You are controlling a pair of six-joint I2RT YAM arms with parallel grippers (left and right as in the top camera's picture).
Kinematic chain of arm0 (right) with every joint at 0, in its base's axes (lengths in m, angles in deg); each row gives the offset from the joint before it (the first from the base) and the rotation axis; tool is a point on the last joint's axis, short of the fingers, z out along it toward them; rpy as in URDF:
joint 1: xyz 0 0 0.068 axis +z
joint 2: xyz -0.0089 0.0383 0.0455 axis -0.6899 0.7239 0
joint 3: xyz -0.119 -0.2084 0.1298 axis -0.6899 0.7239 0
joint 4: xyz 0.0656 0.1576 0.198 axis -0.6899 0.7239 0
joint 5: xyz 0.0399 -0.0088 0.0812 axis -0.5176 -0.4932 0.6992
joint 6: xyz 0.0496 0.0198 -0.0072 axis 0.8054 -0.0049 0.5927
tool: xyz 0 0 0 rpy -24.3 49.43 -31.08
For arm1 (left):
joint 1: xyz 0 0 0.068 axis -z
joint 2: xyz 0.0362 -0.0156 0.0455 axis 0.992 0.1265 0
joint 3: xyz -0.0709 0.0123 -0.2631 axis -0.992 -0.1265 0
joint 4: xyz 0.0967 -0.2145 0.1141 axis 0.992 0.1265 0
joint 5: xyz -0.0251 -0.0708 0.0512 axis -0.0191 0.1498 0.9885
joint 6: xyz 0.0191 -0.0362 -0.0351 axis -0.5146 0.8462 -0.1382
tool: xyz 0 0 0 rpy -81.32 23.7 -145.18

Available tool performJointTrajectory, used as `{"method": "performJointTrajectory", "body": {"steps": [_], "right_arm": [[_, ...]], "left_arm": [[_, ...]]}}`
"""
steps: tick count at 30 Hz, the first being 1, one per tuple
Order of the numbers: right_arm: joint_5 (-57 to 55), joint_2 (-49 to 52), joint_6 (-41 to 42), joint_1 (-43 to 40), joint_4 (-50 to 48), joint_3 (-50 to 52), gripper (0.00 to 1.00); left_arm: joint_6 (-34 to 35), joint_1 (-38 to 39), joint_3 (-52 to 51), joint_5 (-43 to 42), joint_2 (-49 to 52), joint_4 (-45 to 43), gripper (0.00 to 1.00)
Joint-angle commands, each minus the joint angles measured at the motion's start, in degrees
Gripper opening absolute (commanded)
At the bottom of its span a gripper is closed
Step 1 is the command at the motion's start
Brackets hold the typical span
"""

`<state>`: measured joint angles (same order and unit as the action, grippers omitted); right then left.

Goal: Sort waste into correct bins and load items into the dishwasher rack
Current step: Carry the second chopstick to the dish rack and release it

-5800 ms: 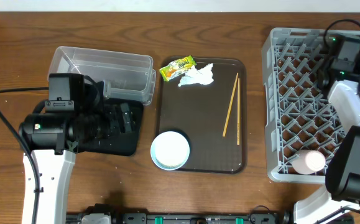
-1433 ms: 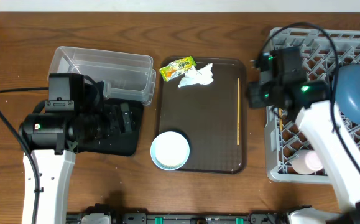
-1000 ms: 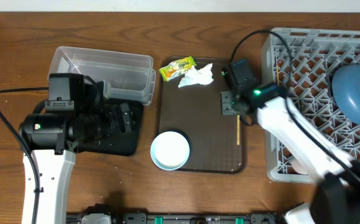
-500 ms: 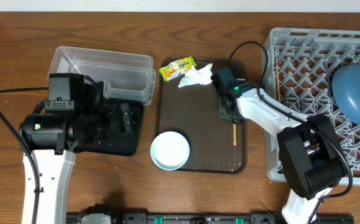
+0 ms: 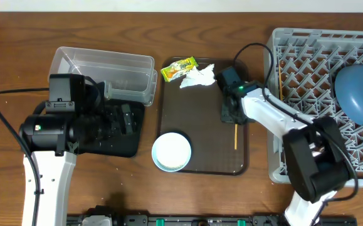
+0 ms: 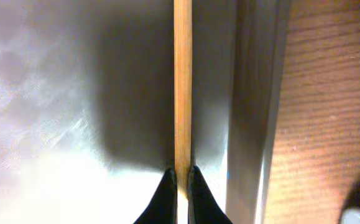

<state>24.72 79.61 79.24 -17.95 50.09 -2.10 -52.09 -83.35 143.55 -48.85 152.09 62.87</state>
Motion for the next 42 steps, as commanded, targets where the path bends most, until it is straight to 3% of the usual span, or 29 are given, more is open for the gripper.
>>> {"method": "performJointTrajectory", "body": {"steps": [1, 7, 10, 15, 23, 25, 26, 28, 35, 42], "right_arm": [[0.7, -9.7, -4.1, -1.4, 0.2, -0.7, 0.01], [-0.8, -23.0, -14.1, -8.1, 2.1, -0.7, 0.01], [-0.8, -24.9, -20.2, -12.3, 2.8, -0.7, 0.01], [1.1, -22.8, -26.5, -18.7, 1.6, 0.5, 0.01], [-1.0, -14.9, -32.9, -20.1, -0.7, 1.1, 0.01], [0.3, -14.8, -32.9, -19.8, -0.5, 1.0, 0.11], [0.9, -15.3, -32.8, -19.6, -0.2, 0.8, 0.24], [1.8, -17.0, -31.6, -19.0, 0.5, 0.2, 0.32], [9.0, -31.2, -29.7, -18.0, 0.4, -0.6, 0.46], [18.7, -43.2, -29.7, -15.8, 1.8, -0.6, 0.45]], "left_arm": [[-0.9, 0.1, 0.8, 0.7, -0.2, 0.2, 0.90], [-0.9, 0.1, 0.8, 0.7, -0.2, 0.2, 0.90], [-1.0, 0.1, 0.8, 0.7, -0.2, 0.2, 0.90], [-1.0, 0.1, 0.8, 0.7, -0.2, 0.2, 0.90], [-1.0, 0.1, 0.8, 0.7, -0.2, 0.2, 0.90], [-1.0, 0.1, 0.8, 0.7, -0.2, 0.2, 0.90], [-1.0, 0.1, 0.8, 0.7, -0.2, 0.2, 0.90], [-1.0, 0.1, 0.8, 0.7, -0.2, 0.2, 0.90], [-1.0, 0.1, 0.8, 0.7, -0.2, 0.2, 0.90], [-0.9, 0.1, 0.8, 0.7, -0.2, 0.2, 0.90]]}}
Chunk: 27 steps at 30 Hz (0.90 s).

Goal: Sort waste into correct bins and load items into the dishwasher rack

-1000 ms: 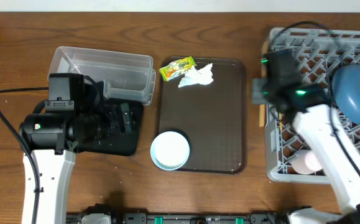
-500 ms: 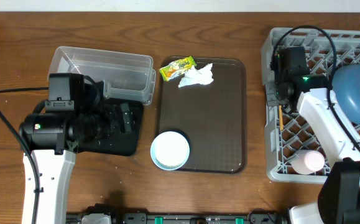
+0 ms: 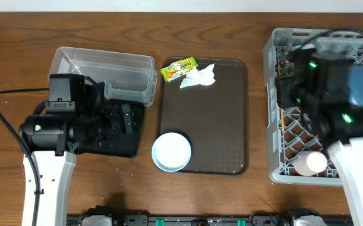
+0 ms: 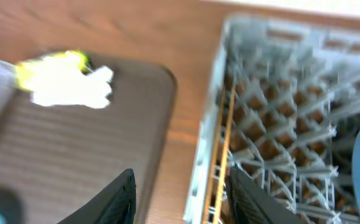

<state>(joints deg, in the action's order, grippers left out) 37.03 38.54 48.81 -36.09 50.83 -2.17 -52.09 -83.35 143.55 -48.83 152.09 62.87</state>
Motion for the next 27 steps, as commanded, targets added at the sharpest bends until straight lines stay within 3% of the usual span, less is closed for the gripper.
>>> {"method": "performJointTrajectory", "body": {"steps": [1, 4, 5, 6, 16, 21, 27], "right_arm": [[8.2, -3.1, 0.7, 3.2, 1.6, -0.5, 0.45], [14.4, -4.6, 0.8, 6.8, 2.6, -0.5, 0.52], [16.2, -5.0, 0.8, 8.3, 2.7, -0.5, 0.64], [17.5, -5.5, 0.8, 10.0, 2.7, -0.5, 0.99], [24.1, -6.3, 4.6, 16.2, 6.9, -0.5, 0.99], [21.6, -7.6, 4.6, 12.8, 14.9, -0.5, 0.99], [15.8, -16.2, 0.3, 4.9, 16.6, -0.5, 0.99]], "left_arm": [[-0.9, 0.1, 0.8, 0.7, -0.2, 0.2, 0.90], [-1.0, 0.1, 0.8, 0.7, -0.2, 0.2, 0.90], [-1.0, 0.1, 0.8, 0.7, -0.2, 0.2, 0.90], [-1.0, 0.1, 0.8, 0.7, -0.2, 0.2, 0.90], [-0.9, 0.1, 0.8, 0.7, -0.2, 0.2, 0.90], [-1.0, 0.1, 0.8, 0.7, -0.2, 0.2, 0.90], [-1.0, 0.1, 0.8, 0.7, -0.2, 0.2, 0.90]]}}
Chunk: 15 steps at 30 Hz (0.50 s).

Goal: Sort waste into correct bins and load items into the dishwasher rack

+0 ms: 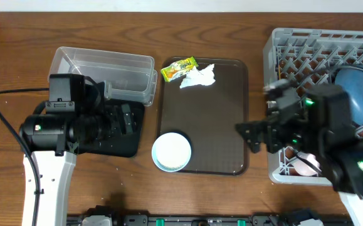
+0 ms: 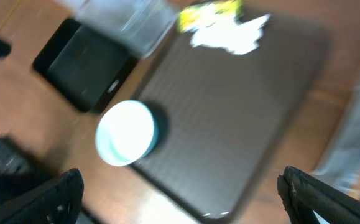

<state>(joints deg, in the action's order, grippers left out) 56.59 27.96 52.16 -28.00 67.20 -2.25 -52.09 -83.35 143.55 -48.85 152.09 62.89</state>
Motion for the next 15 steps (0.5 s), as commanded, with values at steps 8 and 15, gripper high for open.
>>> {"method": "performJointTrajectory", "body": {"steps": [8, 15], "right_arm": [[-27.6, -19.1, -4.8, -7.4, -1.9, 3.3, 0.99], [-28.5, -33.2, -4.8, -14.6, -13.3, 19.7, 0.99]], "left_arm": [[-0.9, 0.1, 0.8, 0.7, -0.1, 0.1, 0.90], [-1.0, 0.1, 0.8, 0.7, -0.1, 0.1, 0.90]]}}
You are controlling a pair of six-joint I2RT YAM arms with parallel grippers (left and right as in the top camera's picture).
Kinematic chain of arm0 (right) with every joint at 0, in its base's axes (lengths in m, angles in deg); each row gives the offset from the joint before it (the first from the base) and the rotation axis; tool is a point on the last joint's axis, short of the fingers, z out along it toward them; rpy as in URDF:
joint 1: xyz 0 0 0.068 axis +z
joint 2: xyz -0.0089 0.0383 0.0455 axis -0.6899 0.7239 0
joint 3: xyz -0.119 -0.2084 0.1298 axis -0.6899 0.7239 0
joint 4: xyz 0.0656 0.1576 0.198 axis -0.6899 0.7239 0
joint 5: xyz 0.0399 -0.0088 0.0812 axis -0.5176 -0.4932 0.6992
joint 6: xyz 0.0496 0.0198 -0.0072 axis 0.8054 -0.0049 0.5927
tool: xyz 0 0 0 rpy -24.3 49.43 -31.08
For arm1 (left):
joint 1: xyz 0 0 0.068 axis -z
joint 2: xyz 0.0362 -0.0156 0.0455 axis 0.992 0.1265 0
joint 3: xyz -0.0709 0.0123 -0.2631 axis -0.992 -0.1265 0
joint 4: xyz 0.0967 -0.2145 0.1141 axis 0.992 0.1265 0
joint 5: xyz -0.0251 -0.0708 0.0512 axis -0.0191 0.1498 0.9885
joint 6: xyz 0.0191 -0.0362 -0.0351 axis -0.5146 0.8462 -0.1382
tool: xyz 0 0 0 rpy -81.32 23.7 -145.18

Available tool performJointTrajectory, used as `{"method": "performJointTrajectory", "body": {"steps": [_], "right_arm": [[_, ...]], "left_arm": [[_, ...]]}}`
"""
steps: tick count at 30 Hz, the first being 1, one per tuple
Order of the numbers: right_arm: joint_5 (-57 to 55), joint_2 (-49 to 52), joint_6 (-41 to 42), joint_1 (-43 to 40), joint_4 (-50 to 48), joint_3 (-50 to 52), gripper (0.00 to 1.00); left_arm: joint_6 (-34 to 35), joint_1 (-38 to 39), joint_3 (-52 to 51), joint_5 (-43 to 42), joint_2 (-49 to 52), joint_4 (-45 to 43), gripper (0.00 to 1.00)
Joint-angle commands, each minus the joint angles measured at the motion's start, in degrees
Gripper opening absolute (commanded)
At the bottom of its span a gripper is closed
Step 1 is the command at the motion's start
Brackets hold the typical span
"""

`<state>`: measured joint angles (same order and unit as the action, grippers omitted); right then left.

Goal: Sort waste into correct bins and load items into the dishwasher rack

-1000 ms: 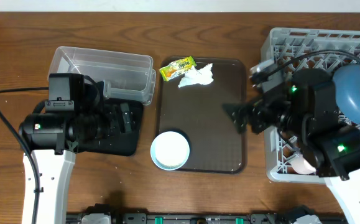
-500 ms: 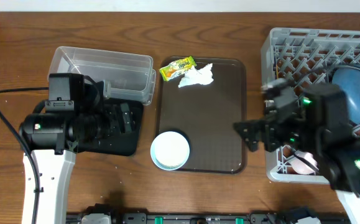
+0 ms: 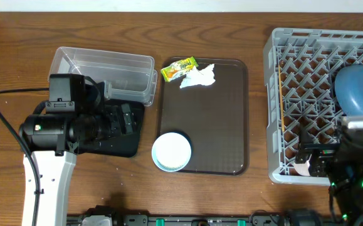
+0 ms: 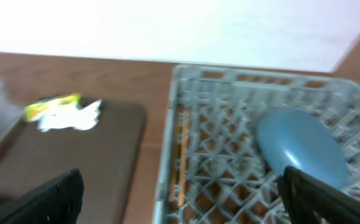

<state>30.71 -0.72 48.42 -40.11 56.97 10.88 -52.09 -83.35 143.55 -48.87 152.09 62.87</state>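
Note:
The brown tray (image 3: 219,119) carries a yellow wrapper (image 3: 178,67), a crumpled white tissue (image 3: 198,77) and a white bowl (image 3: 171,151) at its near left corner. The grey dishwasher rack (image 3: 272,94) holds a blue bowl (image 4: 299,146) and a wooden chopstick (image 4: 180,155) lying along its left side. My right gripper (image 4: 180,193) is open and empty, low at the rack's near edge, facing the rack. My left gripper (image 3: 126,118) hangs over the black bin (image 3: 115,143); its jaws cannot be made out.
A clear plastic bin (image 3: 106,72) stands left of the tray, behind the black bin. A white cup (image 3: 303,166) sits in the rack's near left corner, close to my right arm. Bare wooden table lies in front of the tray.
My right gripper was open above the tray's right edge, looking down at the tray. It is now back at the rack's near right end, still open. Nothing else has moved.
My right gripper was shut on the chopstick at the tray's right side. Then it was open over the rack with the chopstick lying in the rack's left column. After that it was above the tray edge, and now at the near right. My left arm stayed put.

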Motion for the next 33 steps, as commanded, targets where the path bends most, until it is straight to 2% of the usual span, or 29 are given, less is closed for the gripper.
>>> {"method": "performJointTrajectory", "body": {"steps": [1, 11, 17, 33], "right_arm": [[-1.9, -7.0, -1.1, -3.3, -5.9, 10.2, 0.99], [2.6, -28.9, -1.0, -4.9, -33.5, 44.2, 0.99], [2.7, -28.5, -1.0, -4.8, -47.7, 56.0, 0.99], [2.7, -28.5, -0.6, -4.8, -45.0, 56.2, 0.99]], "left_arm": [[-0.9, 0.1, 0.8, 0.7, -0.1, 0.2, 0.90], [-1.0, 0.1, 0.8, 0.8, -0.1, 0.2, 0.90], [-1.0, 0.1, 0.8, 0.7, -0.1, 0.1, 0.90], [-0.9, 0.1, 0.8, 0.7, -0.1, 0.2, 0.90]]}}
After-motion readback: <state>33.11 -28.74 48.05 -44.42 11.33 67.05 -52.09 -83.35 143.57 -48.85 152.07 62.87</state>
